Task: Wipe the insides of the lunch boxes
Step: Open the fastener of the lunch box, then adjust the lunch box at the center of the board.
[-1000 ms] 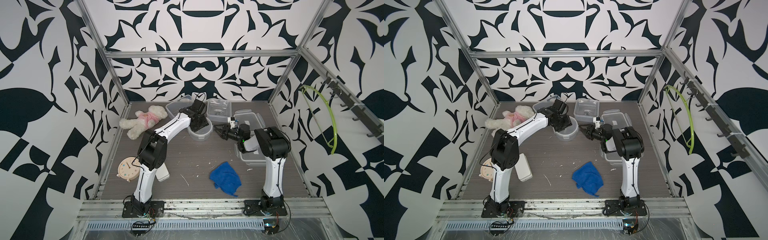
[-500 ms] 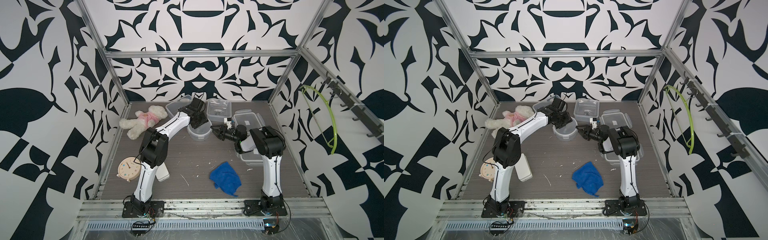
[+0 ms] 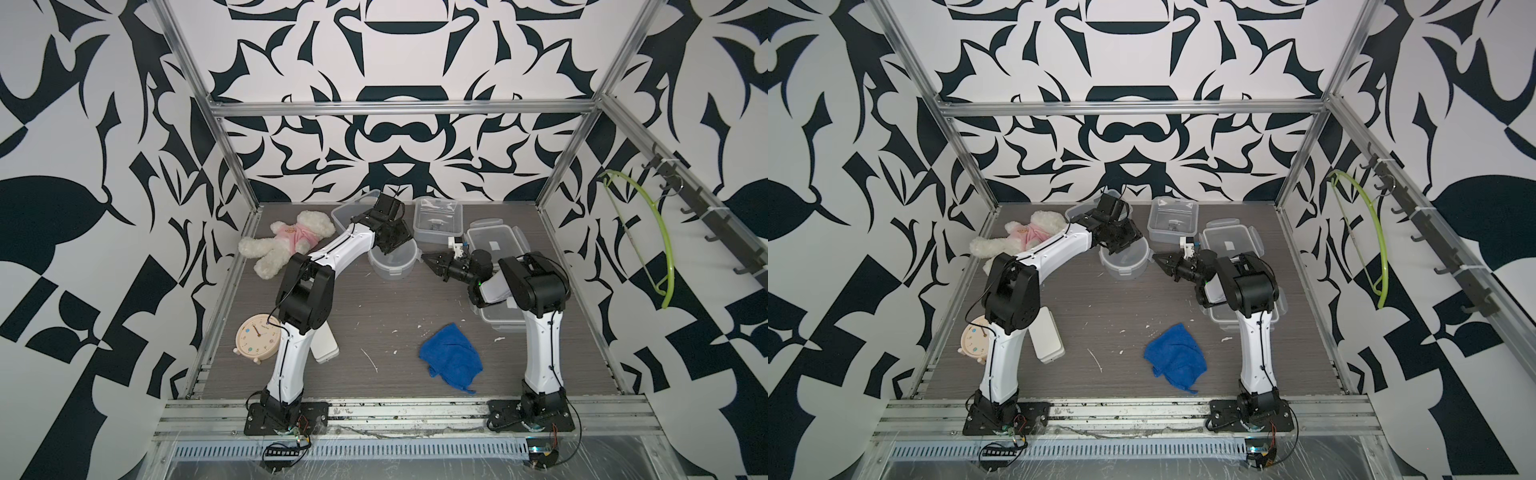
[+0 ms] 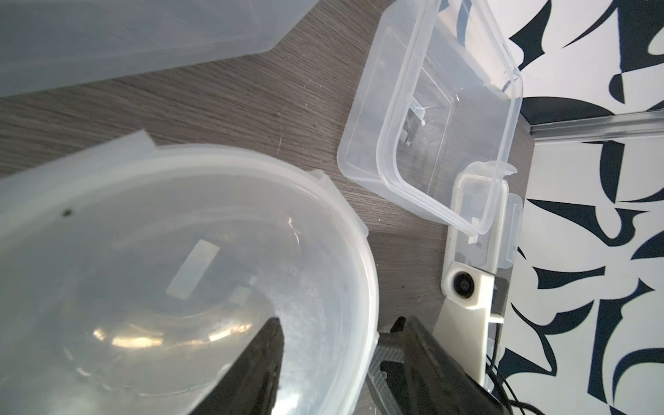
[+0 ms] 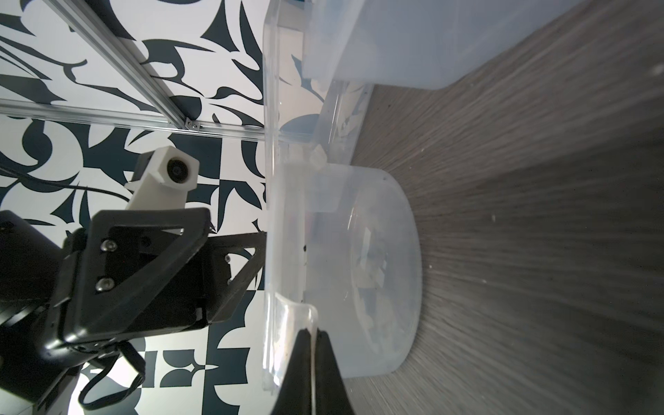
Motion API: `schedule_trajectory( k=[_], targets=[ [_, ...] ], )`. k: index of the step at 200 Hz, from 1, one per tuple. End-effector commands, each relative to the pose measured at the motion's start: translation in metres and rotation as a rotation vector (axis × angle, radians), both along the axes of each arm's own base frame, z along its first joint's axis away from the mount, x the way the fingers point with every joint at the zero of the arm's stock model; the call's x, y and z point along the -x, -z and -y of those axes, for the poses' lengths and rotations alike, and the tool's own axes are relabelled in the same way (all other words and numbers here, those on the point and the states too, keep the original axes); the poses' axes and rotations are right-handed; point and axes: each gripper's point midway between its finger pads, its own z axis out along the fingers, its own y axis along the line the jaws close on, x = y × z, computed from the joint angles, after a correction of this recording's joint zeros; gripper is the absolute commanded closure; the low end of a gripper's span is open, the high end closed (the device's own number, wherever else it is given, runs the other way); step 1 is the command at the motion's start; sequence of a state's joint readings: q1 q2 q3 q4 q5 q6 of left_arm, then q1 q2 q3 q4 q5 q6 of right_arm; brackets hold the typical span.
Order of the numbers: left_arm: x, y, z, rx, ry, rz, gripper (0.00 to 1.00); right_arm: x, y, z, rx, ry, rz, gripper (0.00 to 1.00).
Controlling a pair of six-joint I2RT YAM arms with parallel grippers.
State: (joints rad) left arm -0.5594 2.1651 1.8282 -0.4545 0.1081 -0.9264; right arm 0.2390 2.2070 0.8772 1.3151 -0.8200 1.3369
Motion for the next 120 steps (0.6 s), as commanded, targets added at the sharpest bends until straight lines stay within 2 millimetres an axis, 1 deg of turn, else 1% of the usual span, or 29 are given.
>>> schedule_trajectory(
  k=[1,18,30,34,48,55,56,57,59,60,61,73,90,98,102,110,120],
  targets=[
    [0.054,0.103,-0.032,-0.185,0.013,-0.302,0.42,0.008,-0.024,-0.008,0.051,-0.048,0.092,1.0],
    [0.052,0.092,-0.03,-0.175,0.023,-0.282,0.42,0.013,-0.02,-0.004,0.151,-0.043,0.076,0.98],
    [0.049,0.078,-0.029,-0.168,0.029,-0.261,0.42,0.017,-0.02,0.001,0.248,-0.041,0.073,0.92],
    [0.047,0.071,-0.028,-0.163,0.032,-0.249,0.42,0.019,-0.019,0.003,0.284,-0.041,0.069,0.88],
    [0.043,0.048,-0.025,-0.149,0.042,-0.211,0.42,0.024,-0.022,0.011,0.433,-0.038,0.078,0.67],
    [0.04,0.034,-0.024,-0.143,0.047,-0.185,0.42,0.027,-0.022,0.017,0.513,-0.034,0.073,0.59],
    [0.04,0.032,-0.025,-0.143,0.048,-0.182,0.42,0.027,-0.023,0.017,0.524,-0.032,0.076,0.58],
    [0.04,0.03,-0.024,-0.142,0.049,-0.177,0.42,0.026,-0.029,0.017,0.529,-0.025,0.096,0.57],
    [0.039,0.026,-0.024,-0.139,0.05,-0.17,0.42,0.029,-0.025,0.019,0.555,-0.033,0.079,0.56],
    [0.038,0.024,-0.024,-0.139,0.05,-0.166,0.42,0.027,-0.029,0.02,0.562,-0.024,0.097,0.55],
    [0.038,0.022,-0.024,-0.139,0.049,-0.161,0.42,0.027,-0.03,0.02,0.572,-0.024,0.102,0.55],
    [0.033,-0.004,-0.026,-0.136,0.05,-0.112,0.41,0.032,-0.034,0.026,0.664,-0.02,0.111,0.51],
    [0.026,-0.037,-0.034,-0.147,0.041,-0.035,0.39,0.035,-0.041,0.034,0.745,-0.004,0.12,0.51],
    [0.022,-0.048,-0.041,-0.167,0.031,-0.001,0.38,0.036,-0.043,0.035,0.78,0.0,0.123,0.55],
    [0.02,-0.053,-0.046,-0.182,0.023,0.014,0.37,0.037,-0.043,0.035,0.797,-0.002,0.127,0.59],
    [0.016,-0.057,-0.058,-0.22,-0.001,0.03,0.37,0.037,-0.043,0.035,0.832,-0.003,0.131,0.69],
    [0.009,-0.058,-0.073,-0.248,-0.028,0.039,0.37,0.035,-0.043,0.032,0.872,-0.002,0.137,0.89]
  ],
)
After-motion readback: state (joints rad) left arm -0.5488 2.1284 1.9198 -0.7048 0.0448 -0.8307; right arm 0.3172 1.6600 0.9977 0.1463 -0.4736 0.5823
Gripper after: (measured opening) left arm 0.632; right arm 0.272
